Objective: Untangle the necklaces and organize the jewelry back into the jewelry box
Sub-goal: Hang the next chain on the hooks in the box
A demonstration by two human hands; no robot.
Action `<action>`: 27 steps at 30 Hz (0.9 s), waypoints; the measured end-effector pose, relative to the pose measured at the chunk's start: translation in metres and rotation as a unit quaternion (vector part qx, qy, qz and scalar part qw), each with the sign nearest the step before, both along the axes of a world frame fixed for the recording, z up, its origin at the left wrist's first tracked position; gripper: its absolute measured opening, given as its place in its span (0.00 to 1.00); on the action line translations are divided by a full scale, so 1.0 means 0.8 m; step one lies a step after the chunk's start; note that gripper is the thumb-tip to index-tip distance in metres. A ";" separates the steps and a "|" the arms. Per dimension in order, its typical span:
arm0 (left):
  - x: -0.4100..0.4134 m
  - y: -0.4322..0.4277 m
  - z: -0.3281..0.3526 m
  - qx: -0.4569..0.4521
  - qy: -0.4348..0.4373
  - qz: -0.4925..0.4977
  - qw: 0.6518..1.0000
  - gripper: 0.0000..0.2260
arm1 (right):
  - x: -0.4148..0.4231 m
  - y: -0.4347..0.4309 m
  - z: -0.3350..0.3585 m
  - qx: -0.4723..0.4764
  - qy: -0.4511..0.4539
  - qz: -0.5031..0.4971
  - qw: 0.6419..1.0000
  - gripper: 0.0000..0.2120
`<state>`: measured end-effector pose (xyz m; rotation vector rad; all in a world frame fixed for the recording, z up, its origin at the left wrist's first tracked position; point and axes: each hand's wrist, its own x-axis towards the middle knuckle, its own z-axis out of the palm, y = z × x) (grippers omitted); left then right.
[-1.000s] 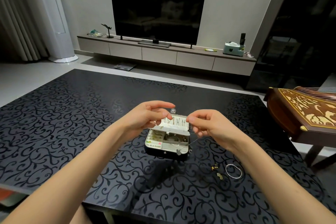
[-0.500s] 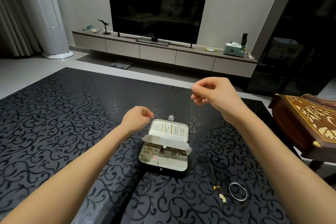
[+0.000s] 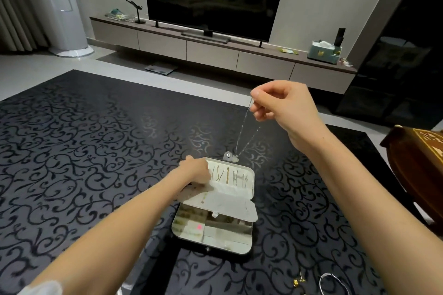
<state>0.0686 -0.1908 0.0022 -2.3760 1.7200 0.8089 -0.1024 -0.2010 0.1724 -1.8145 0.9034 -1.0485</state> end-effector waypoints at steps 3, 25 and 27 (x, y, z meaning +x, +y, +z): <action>0.008 -0.006 -0.003 -0.015 -0.002 -0.016 1.000 0.14 | 0.013 -0.014 -0.014 0.006 0.004 0.006 1.000 0.06; 0.010 0.097 -0.037 -0.396 0.072 0.009 0.915 0.10 | 0.057 0.018 -0.012 -0.001 -0.013 0.048 0.999 0.06; 0.009 0.098 -0.037 -0.393 0.080 0.002 0.916 0.10 | 0.062 0.020 -0.019 -0.002 -0.004 0.046 0.999 0.07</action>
